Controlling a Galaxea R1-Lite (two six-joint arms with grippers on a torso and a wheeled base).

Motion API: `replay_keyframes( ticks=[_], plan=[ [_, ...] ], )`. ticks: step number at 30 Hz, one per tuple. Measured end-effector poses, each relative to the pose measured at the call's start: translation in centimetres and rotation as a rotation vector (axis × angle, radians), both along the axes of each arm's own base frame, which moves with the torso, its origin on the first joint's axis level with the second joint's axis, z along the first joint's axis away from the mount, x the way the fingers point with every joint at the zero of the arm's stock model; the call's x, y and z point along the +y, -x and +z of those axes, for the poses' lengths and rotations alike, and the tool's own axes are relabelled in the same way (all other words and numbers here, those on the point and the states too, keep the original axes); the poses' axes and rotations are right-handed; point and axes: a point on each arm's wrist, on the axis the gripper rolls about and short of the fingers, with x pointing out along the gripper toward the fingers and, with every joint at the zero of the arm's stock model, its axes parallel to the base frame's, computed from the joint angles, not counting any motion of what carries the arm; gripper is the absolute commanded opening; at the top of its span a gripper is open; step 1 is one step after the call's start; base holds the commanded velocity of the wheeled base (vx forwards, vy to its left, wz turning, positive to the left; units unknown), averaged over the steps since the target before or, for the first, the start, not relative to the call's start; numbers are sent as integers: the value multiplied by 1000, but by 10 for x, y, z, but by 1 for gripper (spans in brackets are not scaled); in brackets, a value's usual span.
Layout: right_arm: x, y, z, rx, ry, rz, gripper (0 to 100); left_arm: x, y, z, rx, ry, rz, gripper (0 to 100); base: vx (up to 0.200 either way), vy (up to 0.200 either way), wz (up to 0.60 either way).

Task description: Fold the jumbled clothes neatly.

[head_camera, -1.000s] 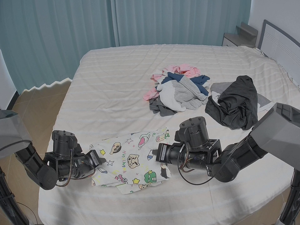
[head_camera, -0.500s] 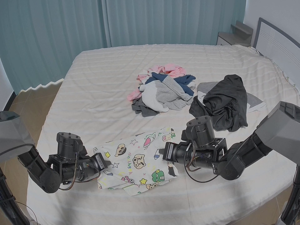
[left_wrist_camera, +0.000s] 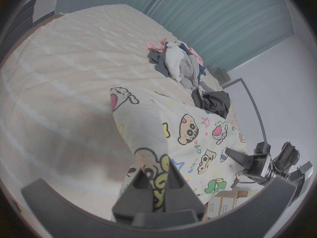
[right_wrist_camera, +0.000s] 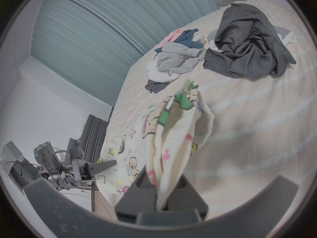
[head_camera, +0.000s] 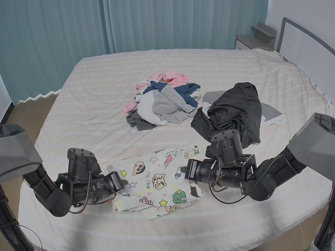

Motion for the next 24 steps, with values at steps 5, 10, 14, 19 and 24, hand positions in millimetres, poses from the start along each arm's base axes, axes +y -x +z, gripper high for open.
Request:
replay_keyframes(
  ticks=[5, 10, 14, 19, 24],
  plan=[
    [-1, 0, -1, 3, 3, -1, 0, -3, 0, -4, 7, -9, -4, 0, 0, -200, 0],
    [-1, 0, -1, 4, 4, -2, 0, -5, 0, -6, 12, -11, -9, 0, 0, -200, 0],
    [-3, 0, -3, 10, 7, -5, 0, -7, 0, -7, 16, -12, -15, 0, 0, -200, 0],
    [-4, 1, -5, 18, 13, -8, 0, -8, 0, -9, 24, -16, -6, 0, 0, -80, 0],
    [-7, 1, -9, 30, 22, -11, 0, -10, 0, -14, 28, -40, 19, 0, 0, 0, 0]
  ],
)
